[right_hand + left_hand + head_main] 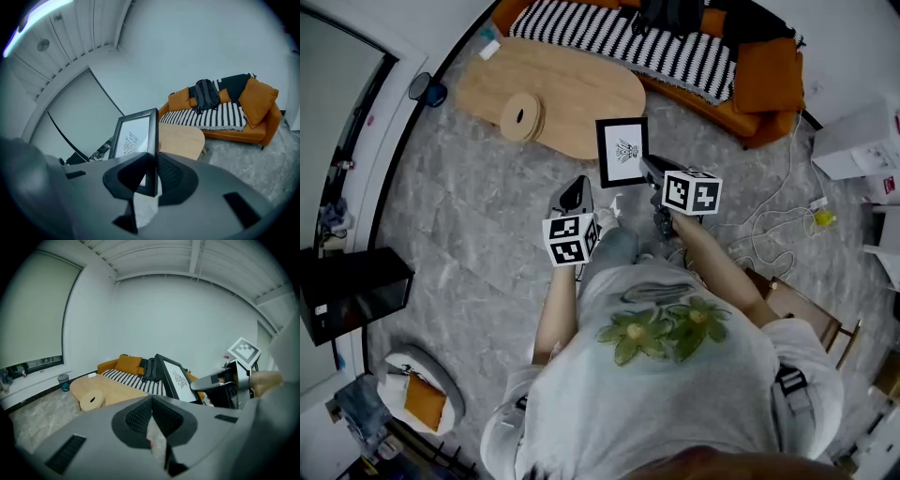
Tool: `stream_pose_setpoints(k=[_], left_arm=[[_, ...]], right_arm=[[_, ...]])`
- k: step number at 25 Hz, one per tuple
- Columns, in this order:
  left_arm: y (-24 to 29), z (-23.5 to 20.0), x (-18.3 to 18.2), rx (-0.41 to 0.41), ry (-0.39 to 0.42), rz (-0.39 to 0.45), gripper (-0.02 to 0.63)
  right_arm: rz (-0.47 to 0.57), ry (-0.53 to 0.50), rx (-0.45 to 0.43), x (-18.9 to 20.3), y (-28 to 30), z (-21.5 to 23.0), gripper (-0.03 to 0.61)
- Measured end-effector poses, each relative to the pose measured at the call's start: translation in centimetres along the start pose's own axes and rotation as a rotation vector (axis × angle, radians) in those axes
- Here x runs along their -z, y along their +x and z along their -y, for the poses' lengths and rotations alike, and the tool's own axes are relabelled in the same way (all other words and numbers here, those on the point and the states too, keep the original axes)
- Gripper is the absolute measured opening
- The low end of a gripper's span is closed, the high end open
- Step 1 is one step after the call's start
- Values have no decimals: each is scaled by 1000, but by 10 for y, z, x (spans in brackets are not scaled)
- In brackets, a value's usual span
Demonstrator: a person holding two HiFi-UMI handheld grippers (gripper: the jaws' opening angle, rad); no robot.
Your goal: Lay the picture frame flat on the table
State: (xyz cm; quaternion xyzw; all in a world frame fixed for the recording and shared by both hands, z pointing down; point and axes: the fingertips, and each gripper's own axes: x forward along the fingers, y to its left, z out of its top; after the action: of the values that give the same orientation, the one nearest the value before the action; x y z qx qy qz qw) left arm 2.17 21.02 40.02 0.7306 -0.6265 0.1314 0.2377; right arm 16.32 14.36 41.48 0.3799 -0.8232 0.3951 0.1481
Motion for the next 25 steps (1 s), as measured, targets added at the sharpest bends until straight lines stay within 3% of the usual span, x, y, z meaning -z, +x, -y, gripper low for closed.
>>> stream_pose_setpoints(k=[13,25], left_arm=[[62,-74,-23,42,4,-49,15],[76,-90,-31,96,5,-57,15]], right_arm=[[-21,35,39,-33,84,-5,75],[-12,35,79,-46,98,-8,75]])
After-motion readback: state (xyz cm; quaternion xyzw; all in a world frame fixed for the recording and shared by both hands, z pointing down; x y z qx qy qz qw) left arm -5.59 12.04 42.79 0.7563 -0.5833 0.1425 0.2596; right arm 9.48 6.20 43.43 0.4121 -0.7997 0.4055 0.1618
